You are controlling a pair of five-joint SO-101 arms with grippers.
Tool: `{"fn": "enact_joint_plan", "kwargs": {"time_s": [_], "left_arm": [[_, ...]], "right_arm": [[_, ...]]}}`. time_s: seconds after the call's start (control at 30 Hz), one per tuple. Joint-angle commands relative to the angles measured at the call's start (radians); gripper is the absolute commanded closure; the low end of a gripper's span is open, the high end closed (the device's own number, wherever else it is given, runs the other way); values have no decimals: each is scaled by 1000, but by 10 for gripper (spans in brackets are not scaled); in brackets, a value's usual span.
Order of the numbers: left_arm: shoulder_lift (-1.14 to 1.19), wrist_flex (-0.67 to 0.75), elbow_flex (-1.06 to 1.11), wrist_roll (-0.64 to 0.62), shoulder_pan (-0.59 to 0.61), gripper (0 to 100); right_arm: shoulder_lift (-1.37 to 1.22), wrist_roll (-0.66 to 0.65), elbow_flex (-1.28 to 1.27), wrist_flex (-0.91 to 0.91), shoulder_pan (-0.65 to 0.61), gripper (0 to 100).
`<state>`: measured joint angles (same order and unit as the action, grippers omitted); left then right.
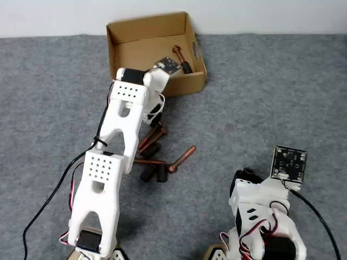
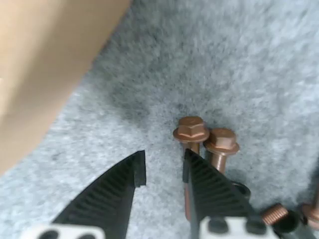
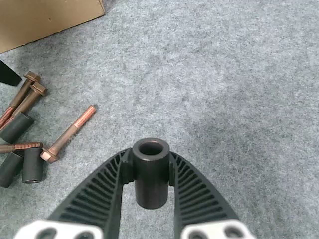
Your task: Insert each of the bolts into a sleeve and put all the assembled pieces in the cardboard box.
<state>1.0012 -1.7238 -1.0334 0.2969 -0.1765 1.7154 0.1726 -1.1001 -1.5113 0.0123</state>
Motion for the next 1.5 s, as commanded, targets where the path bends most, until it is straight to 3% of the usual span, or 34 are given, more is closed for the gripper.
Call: {"fn": "enact_joint_plan", "kwargs": {"time_s": [0.0, 0.17, 0.63, 0.8, 1.03, 1.13, 1.47], "left_arm": [[-101, -32, 44, 41, -18, 861], [-117, -29, 145, 55, -34, 863], [5, 63, 139, 46, -31, 868], [17, 107, 136, -11, -35, 977], [-41, -34, 64, -112, -87, 995], [-121, -34, 108, -221, -80, 995], [-654, -28, 602, -295, -95, 996]], "right_arm": [[2, 8, 5, 25, 7, 991], [2, 8, 5, 25, 7, 991], [4, 8, -15, 39, 5, 991], [4, 8, -15, 39, 5, 991], [10, 8, -15, 39, 4, 991], [12, 6, -12, 38, 4, 991], [7, 5, 17, 16, 2, 991]]}}
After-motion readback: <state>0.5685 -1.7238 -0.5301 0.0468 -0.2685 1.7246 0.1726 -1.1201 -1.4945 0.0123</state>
